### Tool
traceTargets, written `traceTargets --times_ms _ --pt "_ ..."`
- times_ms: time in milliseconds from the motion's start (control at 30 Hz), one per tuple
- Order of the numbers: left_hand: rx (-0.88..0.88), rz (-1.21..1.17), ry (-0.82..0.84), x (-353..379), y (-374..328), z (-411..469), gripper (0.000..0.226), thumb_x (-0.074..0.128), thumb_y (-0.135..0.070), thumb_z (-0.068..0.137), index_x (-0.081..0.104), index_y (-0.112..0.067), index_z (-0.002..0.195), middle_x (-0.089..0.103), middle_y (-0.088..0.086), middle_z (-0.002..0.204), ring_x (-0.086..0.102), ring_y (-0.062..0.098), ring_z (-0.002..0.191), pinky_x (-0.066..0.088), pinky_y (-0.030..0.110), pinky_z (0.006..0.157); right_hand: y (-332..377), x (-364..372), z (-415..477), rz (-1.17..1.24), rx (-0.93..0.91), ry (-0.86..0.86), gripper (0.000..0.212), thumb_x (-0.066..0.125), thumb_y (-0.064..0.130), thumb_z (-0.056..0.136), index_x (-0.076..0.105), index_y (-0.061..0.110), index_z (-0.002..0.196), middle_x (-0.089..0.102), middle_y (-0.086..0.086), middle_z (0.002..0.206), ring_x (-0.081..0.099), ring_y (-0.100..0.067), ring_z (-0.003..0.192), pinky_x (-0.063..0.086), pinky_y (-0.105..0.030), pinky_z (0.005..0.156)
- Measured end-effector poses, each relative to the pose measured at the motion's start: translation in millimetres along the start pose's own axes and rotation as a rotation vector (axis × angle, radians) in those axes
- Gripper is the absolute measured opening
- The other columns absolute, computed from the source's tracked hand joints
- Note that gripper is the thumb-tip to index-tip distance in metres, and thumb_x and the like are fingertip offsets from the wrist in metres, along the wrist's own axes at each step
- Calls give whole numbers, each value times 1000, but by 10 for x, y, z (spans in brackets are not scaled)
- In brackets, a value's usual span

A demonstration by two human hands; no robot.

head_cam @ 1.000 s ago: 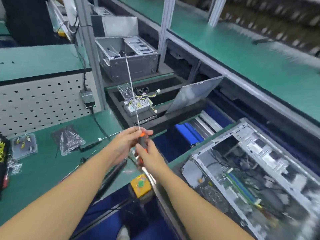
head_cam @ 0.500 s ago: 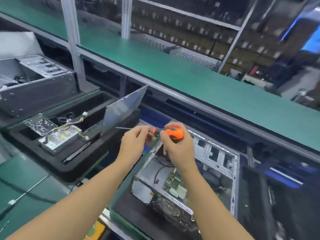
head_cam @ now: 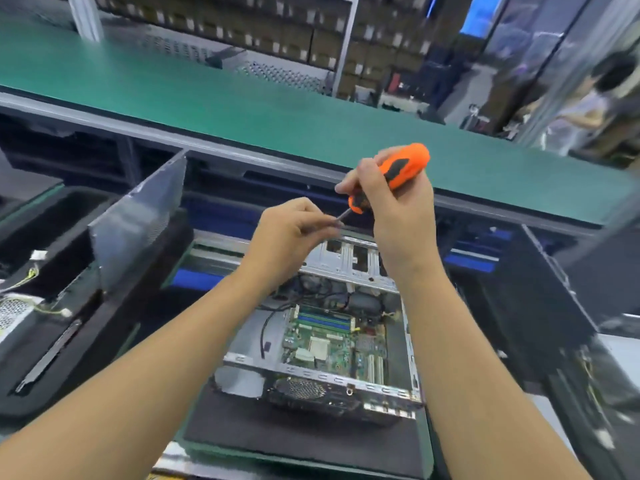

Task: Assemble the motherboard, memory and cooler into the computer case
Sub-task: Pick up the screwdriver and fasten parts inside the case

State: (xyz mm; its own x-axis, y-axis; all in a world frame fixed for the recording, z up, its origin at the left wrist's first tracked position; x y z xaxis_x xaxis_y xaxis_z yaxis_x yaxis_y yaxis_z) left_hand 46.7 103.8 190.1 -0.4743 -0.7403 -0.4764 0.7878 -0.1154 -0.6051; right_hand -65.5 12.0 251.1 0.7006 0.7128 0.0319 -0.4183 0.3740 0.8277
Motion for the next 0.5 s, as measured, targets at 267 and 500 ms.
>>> traceTargets --times_ms 267,500 --pt "-202 -147 252 601 198 80 18 61 -37 94 75 -33 106 71 -25 98 65 -4 95 48 15 83 28 -642 148 77 24 88 15 57 23 95 44 16 96 39 -1 69 37 -21 55 40 -37 56" --pt "-378 -134 227 1030 550 -3 26 49 -33 99 74 -30 93 73 -15 87 67 0 84 51 21 74 -133 -1233 344 72 61 74 18 49 28 102 40 12 98 44 -6 74 42 -22 56 44 -38 58"
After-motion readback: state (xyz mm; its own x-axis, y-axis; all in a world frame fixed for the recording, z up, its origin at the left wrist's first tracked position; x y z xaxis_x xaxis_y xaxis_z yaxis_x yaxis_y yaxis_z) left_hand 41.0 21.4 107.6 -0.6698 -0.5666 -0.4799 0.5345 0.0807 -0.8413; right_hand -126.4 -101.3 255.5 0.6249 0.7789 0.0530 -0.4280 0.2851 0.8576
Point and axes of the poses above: each hand's wrist, its own z-axis towards the middle knuckle, its own x-axis out of the palm, y = z × x, the point moved 1 cm from there along z, towards the middle knuckle
